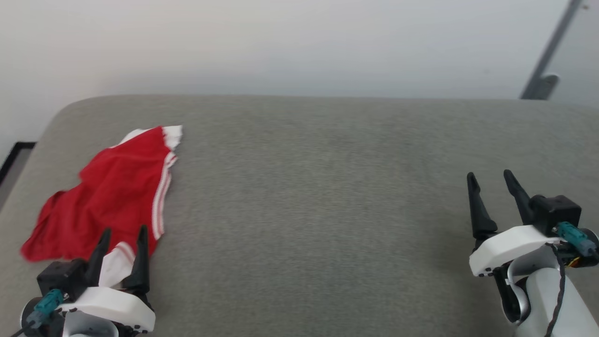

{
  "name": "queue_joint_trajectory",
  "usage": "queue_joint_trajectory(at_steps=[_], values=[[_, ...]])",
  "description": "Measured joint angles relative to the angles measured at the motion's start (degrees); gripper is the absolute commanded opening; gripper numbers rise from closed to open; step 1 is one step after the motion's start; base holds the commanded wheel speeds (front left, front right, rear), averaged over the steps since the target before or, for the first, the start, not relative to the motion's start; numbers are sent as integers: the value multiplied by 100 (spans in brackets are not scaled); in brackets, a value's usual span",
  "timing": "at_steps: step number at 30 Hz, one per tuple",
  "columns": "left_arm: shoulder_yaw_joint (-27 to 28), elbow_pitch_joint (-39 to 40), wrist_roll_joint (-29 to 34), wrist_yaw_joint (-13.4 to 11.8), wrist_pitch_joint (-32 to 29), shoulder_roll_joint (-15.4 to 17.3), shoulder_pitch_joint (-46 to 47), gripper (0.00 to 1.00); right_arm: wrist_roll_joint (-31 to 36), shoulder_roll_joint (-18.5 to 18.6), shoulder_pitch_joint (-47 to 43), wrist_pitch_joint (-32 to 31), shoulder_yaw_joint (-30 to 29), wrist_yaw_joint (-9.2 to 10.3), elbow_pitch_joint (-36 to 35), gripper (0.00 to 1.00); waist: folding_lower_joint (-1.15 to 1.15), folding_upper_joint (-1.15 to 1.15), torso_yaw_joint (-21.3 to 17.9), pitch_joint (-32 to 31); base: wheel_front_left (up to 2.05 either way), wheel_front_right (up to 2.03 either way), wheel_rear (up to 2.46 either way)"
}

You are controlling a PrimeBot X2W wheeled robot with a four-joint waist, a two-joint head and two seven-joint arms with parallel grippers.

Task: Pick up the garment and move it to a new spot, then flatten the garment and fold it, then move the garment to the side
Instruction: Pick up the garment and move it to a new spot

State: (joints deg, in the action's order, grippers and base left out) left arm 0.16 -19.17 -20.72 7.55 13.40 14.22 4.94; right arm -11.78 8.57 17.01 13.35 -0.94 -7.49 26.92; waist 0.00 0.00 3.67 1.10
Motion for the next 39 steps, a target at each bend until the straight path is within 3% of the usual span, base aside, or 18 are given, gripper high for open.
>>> queue_joint_trajectory(at_steps=[11, 23, 31, 39], values=[[346, -160, 404, 0, 114, -179, -258, 100, 318, -131, 3, 115, 486, 0, 252, 100, 0, 0, 1086, -102, 0, 0, 0], [961, 36, 643, 0, 158, -542, -809, 100, 159, -419, 148, 163, 1258, 0, 522, 100, 0, 0, 2350, -300, 0, 0, 0], [951, 162, 686, 0, 158, -636, -882, 100, 12, -461, 393, 163, 1460, 0, 677, 100, 0, 0, 2450, -150, 0, 0, 0], [274, -15, 525, 0, 158, -36, -126, 100, 144, -481, 406, 164, 1220, 0, 576, 100, 0, 0, 2061, -2, 0, 0, 0]])
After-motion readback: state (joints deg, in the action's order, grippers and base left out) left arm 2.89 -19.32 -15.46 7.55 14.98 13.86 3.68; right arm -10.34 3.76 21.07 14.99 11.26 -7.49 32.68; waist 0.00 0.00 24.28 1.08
